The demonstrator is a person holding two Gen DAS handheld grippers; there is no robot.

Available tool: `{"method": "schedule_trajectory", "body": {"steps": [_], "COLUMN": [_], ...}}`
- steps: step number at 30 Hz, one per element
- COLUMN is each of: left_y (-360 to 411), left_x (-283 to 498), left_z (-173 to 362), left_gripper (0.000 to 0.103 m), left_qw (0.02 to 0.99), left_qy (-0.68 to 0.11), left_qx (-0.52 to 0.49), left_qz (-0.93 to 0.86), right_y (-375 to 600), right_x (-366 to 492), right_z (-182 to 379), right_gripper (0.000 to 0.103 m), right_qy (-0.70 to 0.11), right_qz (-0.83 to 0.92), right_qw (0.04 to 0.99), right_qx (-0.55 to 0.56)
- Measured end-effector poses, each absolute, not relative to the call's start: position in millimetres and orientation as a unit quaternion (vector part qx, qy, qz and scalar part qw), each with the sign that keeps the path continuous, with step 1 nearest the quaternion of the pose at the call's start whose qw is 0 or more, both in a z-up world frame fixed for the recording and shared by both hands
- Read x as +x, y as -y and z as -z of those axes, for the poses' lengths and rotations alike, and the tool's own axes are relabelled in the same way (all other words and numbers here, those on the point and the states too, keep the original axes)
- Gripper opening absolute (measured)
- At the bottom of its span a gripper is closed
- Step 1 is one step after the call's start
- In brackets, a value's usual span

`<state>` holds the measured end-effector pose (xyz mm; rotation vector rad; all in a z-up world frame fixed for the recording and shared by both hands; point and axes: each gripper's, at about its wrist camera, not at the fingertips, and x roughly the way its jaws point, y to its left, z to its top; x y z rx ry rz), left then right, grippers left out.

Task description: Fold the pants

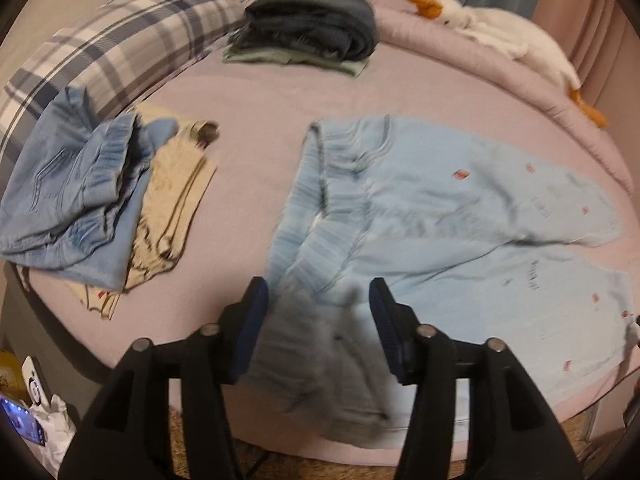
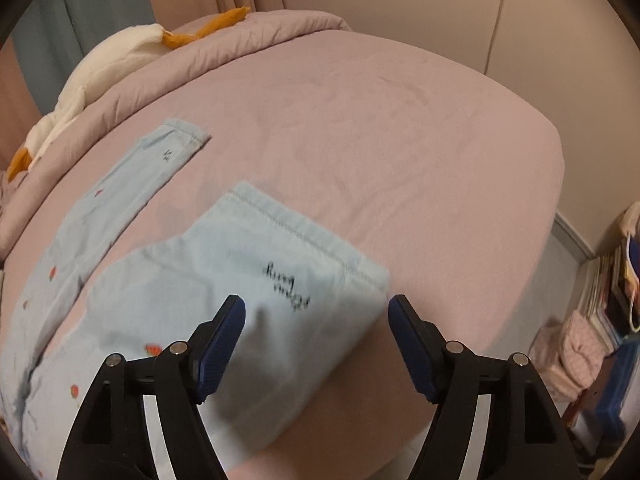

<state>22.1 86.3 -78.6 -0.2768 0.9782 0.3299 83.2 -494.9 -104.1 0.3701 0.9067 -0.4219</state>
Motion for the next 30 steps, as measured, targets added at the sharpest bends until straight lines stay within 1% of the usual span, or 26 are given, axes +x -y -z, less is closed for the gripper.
{"method": "schedule_trajectory", "body": {"steps": [5,9,10,11,12,13,14,15,16,18,20,24,26,28,29,30], "left_y": [-65.2,-40.3,-36.0,-29.2,-25.6,-20.0,-17.6,-14.6,-11.3,-8.1,-6.0,-4.8,-4.5,-5.1,-5.9,-6.8], "left_x": [36.6,47.7,49.3,52.2,53.9,56.5,57.6,59.0,61.2,64.0,66.3,71.0,72.9,74.6,75.6,76.9], "left_z": [75.8,72.0,71.7,71.2,70.9,70.1,69.5,69.1,67.9,65.9,63.9,62.9,63.2,63.3,63.2,62.8], "left_gripper": [0.053,0.053,0.053,0.053,0.053,0.053,0.053,0.053,0.053,0.053,0.054,0.055,0.060,0.067,0.067,0.067], "left_qw": [0.860,0.865,0.865,0.867,0.868,0.869,0.870,0.870,0.872,0.874,0.877,0.879,0.878,0.879,0.879,0.879], "left_qy": [-0.477,-0.476,-0.476,-0.476,-0.475,-0.475,-0.474,-0.473,-0.471,-0.465,-0.461,-0.456,-0.455,-0.455,-0.455,-0.454], "left_qx": [-0.106,-0.075,-0.067,-0.058,-0.053,-0.047,-0.042,-0.036,-0.029,-0.020,-0.015,-0.014,-0.010,-0.012,-0.015,-0.017], "left_qz": [-0.149,-0.144,-0.142,-0.138,-0.136,-0.131,-0.131,-0.132,-0.134,-0.136,-0.136,-0.140,-0.147,-0.145,-0.144,-0.144], "right_y": [489.8,479.1,475.9,472.2,469.6,468.3,467.7,467.3,466.7,468.5,475.4,478.2,475.7,469.7,468.1,467.1], "right_x": [123.9,159.0,164.8,168.8,170.0,170.9,171.2,170.2,167.7,159.8,156.1,163.6,168.6,168.8,169.0,170.0], "right_z": [102.4,118.9,123.0,125.1,125.0,125.1,124.0,121.6,117.0,104.9,99.7,127.3,132.6,127.2,124.4,119.3], "right_gripper": [0.073,0.073,0.073,0.070,0.055,0.033,0.025,0.013,0.010,0.009,0.009,0.009,0.009,0.010,0.013,0.020], "right_qy": [-0.440,-0.470,-0.475,-0.471,-0.466,-0.465,-0.463,-0.460,-0.453,-0.429,-0.419,-0.452,-0.456,-0.459,-0.464,-0.469], "right_qz": [0.152,0.124,0.128,0.136,0.144,0.158,0.163,0.158,0.163,0.191,0.180,0.184,0.189,0.203,0.206,0.208], "right_qw": [0.871,0.861,0.859,0.862,0.864,0.864,0.864,0.865,0.868,0.876,0.880,0.860,0.858,0.855,0.851,0.847], "right_qx": [0.160,0.146,0.140,0.131,0.125,0.116,0.114,0.120,0.120,0.110,0.135,0.151,0.143,0.134,0.136,0.140]}}
